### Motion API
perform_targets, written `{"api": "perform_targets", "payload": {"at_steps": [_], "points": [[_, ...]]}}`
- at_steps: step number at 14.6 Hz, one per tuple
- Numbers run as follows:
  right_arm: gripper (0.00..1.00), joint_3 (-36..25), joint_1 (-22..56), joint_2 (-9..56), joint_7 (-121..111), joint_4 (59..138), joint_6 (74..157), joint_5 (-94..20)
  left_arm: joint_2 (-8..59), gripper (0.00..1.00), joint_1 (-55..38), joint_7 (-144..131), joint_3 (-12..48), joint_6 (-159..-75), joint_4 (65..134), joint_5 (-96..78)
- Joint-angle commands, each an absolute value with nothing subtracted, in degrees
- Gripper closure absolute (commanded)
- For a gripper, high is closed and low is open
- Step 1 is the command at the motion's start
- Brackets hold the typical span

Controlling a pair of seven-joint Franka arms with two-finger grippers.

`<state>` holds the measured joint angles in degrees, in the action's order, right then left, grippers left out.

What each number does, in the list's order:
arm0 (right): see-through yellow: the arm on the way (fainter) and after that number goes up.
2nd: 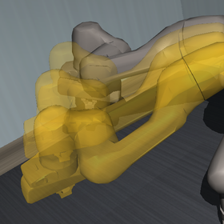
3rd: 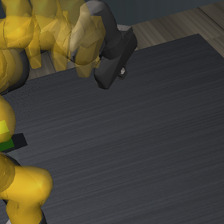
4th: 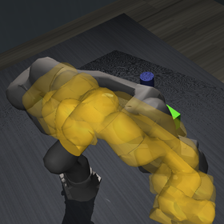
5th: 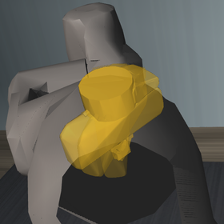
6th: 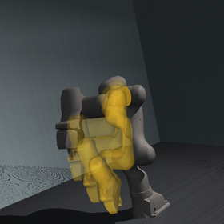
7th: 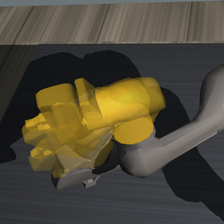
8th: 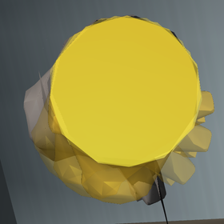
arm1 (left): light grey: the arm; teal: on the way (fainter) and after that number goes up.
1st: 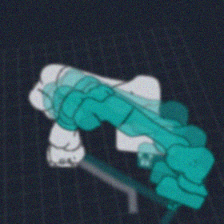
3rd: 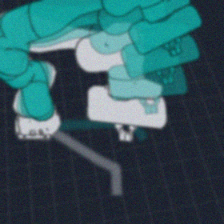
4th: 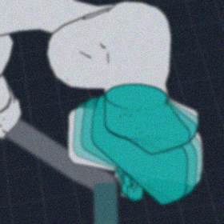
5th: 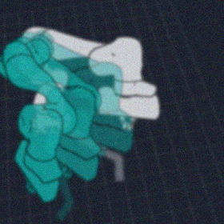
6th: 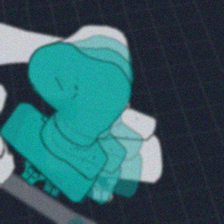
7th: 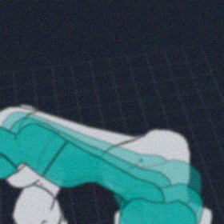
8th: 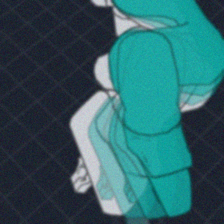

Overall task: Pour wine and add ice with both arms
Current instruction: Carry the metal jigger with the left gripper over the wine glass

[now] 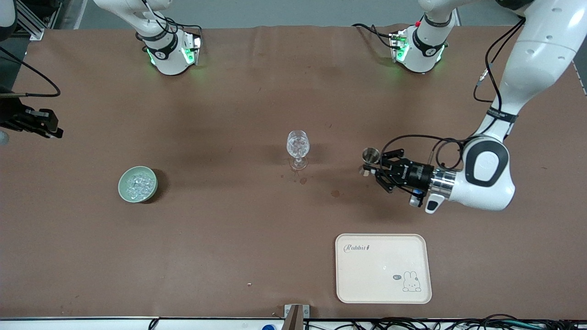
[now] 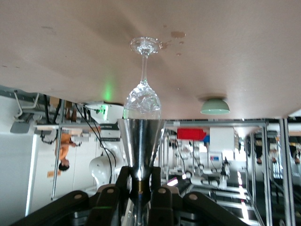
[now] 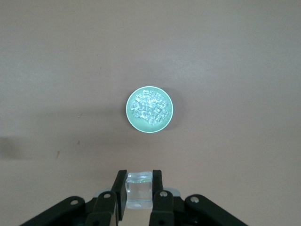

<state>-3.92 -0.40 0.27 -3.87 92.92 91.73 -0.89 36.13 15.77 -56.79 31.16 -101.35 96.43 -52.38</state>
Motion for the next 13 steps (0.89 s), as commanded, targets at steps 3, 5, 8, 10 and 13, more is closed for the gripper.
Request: {"api": "perform_targets", "payload": {"at_steps": [3, 5, 8, 10, 13], "points": [[0.94, -3.69, -0.26, -1.05, -3.43, 94.48, 92.11, -1.05, 27.78, 1.00, 10.38, -60.55, 30.67, -109.14, 103.35, -52.82], [0.94, -3.69, -0.26, -1.05, -3.43, 94.48, 92.02, -1.05, 27.16, 1.00, 8.71, -62.30, 30.67, -110.74, 103.71, -52.56], [0.94, -3.69, -0.35, -1.05, -3.43, 94.48, 92.02, -1.05, 25.15, 1.00, 5.37, -68.00, 30.67, -113.54, 104.15, -49.41], [0.94, -3.69, -0.35, -1.05, -3.43, 94.48, 92.02, -1.05, 24.61, 1.00, 3.17, -72.40, 30.67, -115.13, 104.06, -46.59], [0.94, -3.69, -0.35, -0.97, -3.43, 94.48, 92.02, -1.05, 23.64, 1.00, 0.71, -76.36, 30.67, -116.54, 104.15, -42.82]]}}
